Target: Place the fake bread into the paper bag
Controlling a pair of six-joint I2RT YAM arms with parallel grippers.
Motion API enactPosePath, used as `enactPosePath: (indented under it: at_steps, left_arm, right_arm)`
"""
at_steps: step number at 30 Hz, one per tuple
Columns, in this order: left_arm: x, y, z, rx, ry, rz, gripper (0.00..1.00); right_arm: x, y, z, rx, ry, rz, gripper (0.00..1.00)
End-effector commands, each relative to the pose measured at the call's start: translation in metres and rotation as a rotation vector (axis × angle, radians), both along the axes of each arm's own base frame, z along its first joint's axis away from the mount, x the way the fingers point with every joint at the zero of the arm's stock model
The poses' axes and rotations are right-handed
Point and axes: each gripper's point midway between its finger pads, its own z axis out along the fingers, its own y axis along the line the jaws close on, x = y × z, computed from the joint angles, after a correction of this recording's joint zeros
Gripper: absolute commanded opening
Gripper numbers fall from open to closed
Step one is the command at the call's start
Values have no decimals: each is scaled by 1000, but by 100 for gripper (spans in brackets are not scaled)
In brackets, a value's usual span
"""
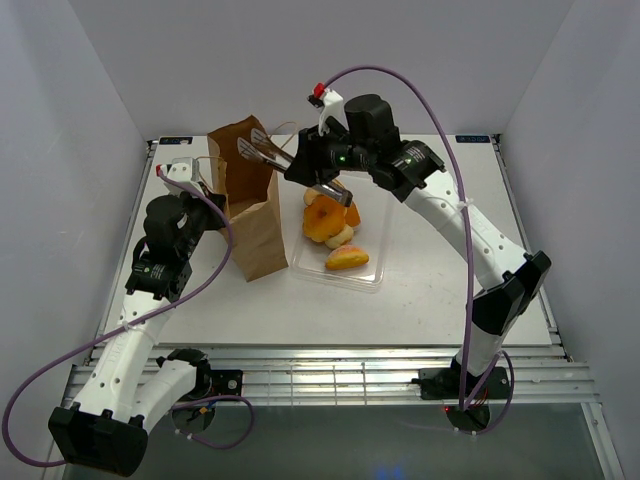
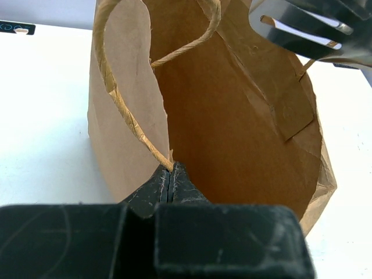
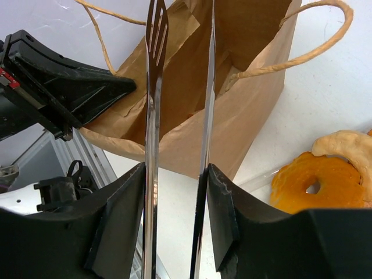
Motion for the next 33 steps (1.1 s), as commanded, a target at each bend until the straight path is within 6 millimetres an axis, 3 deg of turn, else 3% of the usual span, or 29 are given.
enactPosePath:
  at_steps: [1, 9, 11, 18, 25, 26, 28, 29, 32, 33]
  left_arm:
    - [-3, -2, 3, 4, -12, -11, 0]
    - [-3, -2, 2, 6, -8, -8, 0]
    - [-3, -2, 1, 7, -7, -7, 0]
    - [-2, 0, 1, 10, -6, 2, 0]
    - [-1, 0, 0, 12, -2, 3, 0]
    - [-1, 0, 0, 14, -2, 3, 0]
    - [-2, 1, 1, 14, -5, 6, 0]
    - [-2, 1, 1, 13, -6, 6, 0]
    - [-2, 0, 1, 11, -6, -1, 0]
    - [-2, -1, 0, 11, 0, -6, 0]
  right_arm:
    - [-7, -3, 47, 86, -98, 2, 50]
    - [-19, -22, 61, 97, -132, -31, 51]
    - [-29, -34, 75, 123, -162, -40, 51]
    - [-55, -71, 68, 114, -172, -89, 48]
    - [-77, -122, 37, 74, -182, -216, 48]
    - [-77, -125, 17, 43, -154, -226, 48]
    - [-83, -138, 7, 37, -147, -263, 48]
    - [-83, -141, -16, 2, -116, -274, 48]
    - [-84, -156, -42, -28, -86, -329, 47]
    - [-85, -160, -68, -70, -52, -340, 47]
